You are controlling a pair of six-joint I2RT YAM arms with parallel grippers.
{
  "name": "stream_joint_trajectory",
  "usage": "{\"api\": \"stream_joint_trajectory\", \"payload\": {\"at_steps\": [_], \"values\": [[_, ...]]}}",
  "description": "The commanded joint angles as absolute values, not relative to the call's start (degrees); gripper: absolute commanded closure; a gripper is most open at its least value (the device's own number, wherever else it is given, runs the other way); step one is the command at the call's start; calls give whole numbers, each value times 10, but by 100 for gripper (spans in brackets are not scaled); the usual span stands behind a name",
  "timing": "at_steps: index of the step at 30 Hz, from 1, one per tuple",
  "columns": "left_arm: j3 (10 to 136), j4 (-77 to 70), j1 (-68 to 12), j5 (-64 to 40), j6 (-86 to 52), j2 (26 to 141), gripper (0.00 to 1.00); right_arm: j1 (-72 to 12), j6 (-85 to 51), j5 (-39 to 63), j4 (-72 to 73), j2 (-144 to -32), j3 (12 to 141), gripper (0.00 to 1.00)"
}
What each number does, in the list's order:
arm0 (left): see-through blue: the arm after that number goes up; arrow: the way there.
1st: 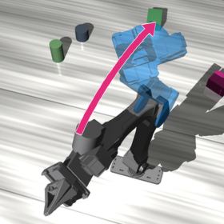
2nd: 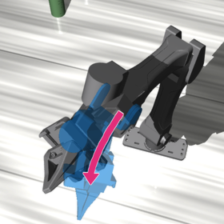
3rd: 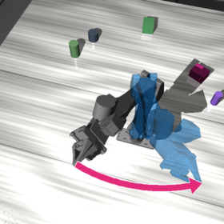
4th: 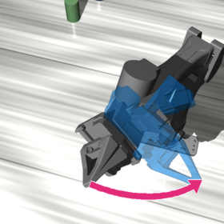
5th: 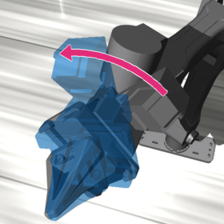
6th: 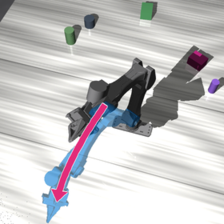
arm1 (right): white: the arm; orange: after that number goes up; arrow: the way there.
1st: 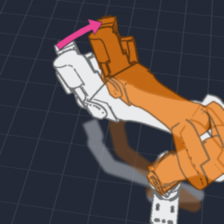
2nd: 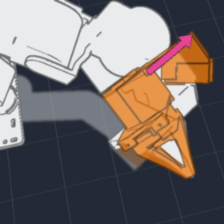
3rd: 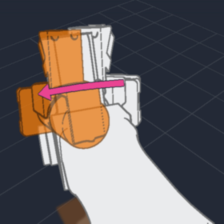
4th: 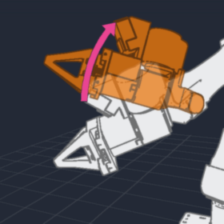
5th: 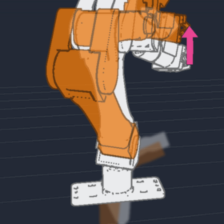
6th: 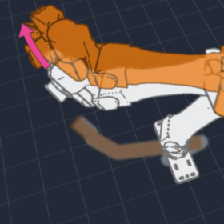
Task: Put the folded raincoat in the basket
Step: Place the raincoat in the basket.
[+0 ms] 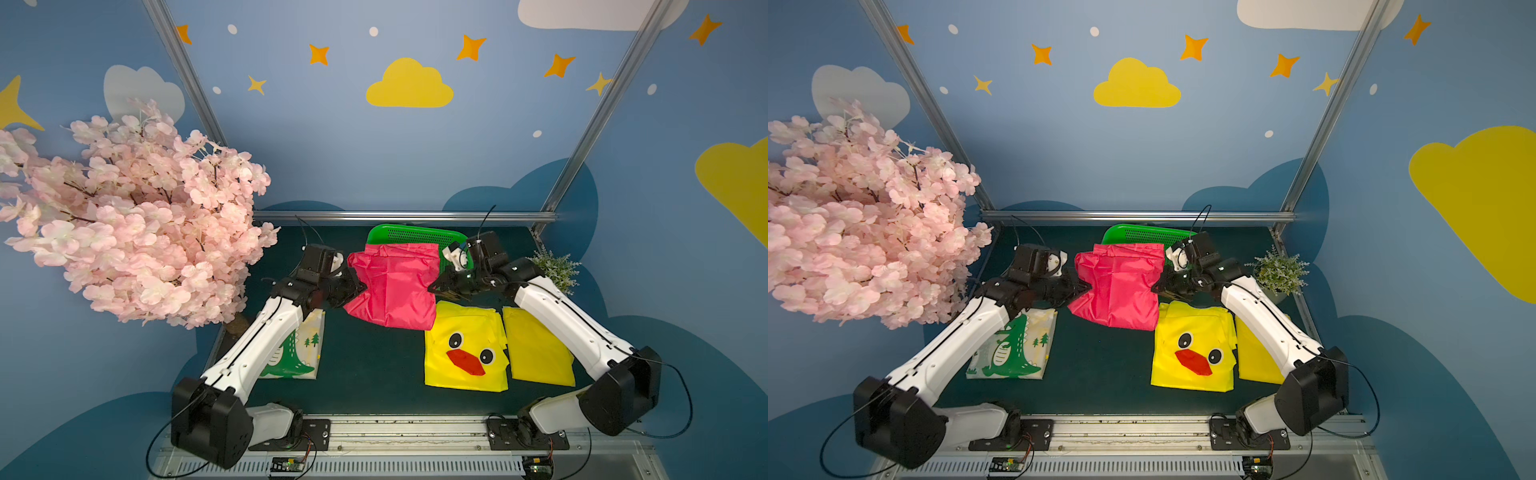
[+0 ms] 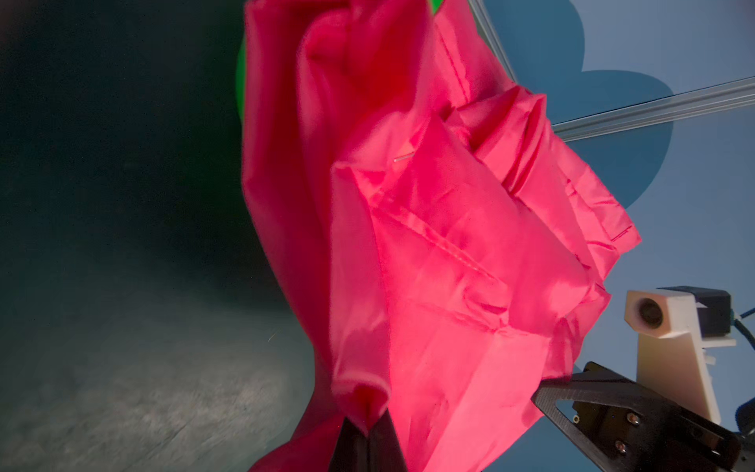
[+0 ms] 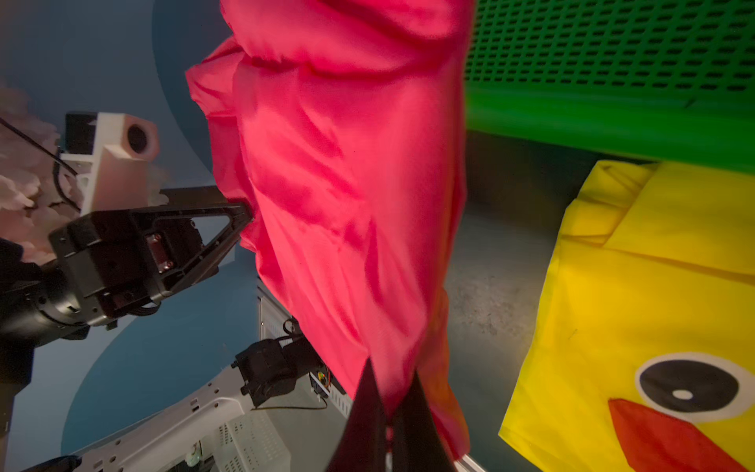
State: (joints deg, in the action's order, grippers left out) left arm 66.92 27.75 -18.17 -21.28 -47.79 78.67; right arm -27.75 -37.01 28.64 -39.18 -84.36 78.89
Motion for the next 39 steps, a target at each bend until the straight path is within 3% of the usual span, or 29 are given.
{"api": "stream_joint_trajectory", "payload": {"at_steps": [1,12,19,31,34,39], "values": [[742,254,-185,-238,-446,860,98,-243,-350,282,-391,-877,832,100],[1028,285,-183,-250,-396,1129,96,-138,-351,290,-378,-1015,961,100],[1122,307,-177,-248,-385,1227,96,-104,-357,306,-363,-1118,1023,100],[1096,332,-162,-242,-347,1262,93,-111,-345,336,-354,-1210,1040,100],[1075,332,-155,-241,-344,1258,90,-119,-339,336,-356,-1216,1038,100],[1030,322,-149,-241,-343,1243,78,-131,-340,333,-358,-1228,1034,91]]}}
